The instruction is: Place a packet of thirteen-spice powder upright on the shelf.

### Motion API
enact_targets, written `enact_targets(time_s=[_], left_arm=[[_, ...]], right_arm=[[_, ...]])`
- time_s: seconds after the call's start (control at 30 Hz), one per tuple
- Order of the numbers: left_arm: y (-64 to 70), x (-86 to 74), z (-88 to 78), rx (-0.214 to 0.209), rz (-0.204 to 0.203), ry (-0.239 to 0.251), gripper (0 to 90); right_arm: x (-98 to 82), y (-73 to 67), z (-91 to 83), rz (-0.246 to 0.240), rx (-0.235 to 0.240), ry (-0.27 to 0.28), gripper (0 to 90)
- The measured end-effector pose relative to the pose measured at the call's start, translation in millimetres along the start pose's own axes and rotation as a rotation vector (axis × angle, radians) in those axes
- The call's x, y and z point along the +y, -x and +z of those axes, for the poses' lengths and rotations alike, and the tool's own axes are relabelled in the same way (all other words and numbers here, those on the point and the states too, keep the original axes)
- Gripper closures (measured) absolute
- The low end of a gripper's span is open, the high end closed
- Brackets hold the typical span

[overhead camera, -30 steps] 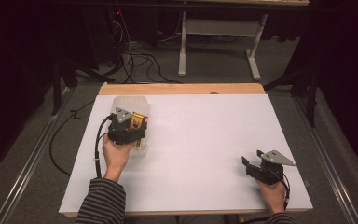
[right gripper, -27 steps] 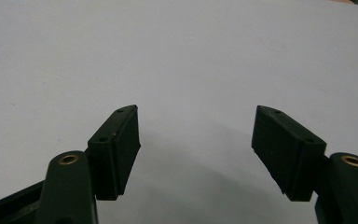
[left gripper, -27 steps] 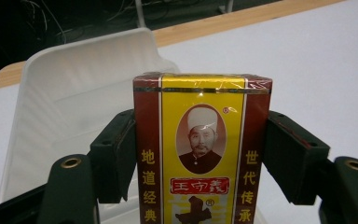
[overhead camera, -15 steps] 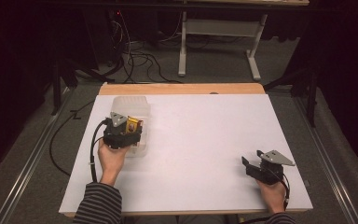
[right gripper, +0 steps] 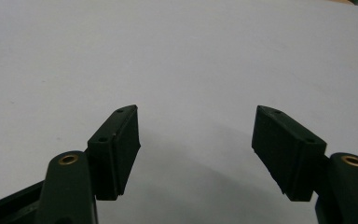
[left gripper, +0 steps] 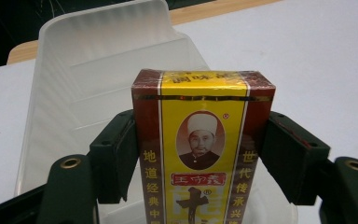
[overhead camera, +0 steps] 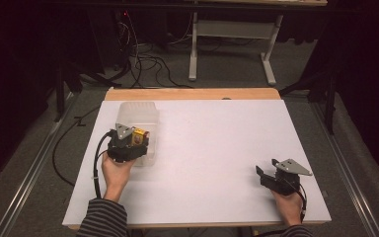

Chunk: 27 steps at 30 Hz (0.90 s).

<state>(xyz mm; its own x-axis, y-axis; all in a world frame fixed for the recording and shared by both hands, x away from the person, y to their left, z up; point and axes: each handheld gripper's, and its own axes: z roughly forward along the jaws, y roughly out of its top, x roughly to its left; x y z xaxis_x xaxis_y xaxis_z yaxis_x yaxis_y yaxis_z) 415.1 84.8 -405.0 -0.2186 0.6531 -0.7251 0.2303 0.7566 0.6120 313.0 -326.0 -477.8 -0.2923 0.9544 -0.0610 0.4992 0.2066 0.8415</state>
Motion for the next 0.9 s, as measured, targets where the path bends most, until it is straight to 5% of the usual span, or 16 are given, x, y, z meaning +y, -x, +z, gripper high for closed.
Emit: enact_targets(time_s=[0.43,0.53,0.73,0.9], left_arm=[[-8.4,2.4,-10.8,-0.004,-0.011,0.009,31.9],[-9.4,3.2,-13.5,0.007,-0.039,0.014,31.9],[-11.9,2.6,-15.2,-0.011,0.002,0.032,32.4],[-12.4,2.8,-13.5,-0.012,-0.005,0.041,32.5]], right_arm=[[0.0,-0.3,0.1,-0.004,-0.001,0.000,32.5],[0.0,-0.6,0.3,-0.005,-0.001,-0.001,32.5],[0.2,-0.5,0.7,-0.011,-0.001,-0.001,32.5],[0.1,-0.7,0.6,-0.006,-0.002,-0.004,32.5]])
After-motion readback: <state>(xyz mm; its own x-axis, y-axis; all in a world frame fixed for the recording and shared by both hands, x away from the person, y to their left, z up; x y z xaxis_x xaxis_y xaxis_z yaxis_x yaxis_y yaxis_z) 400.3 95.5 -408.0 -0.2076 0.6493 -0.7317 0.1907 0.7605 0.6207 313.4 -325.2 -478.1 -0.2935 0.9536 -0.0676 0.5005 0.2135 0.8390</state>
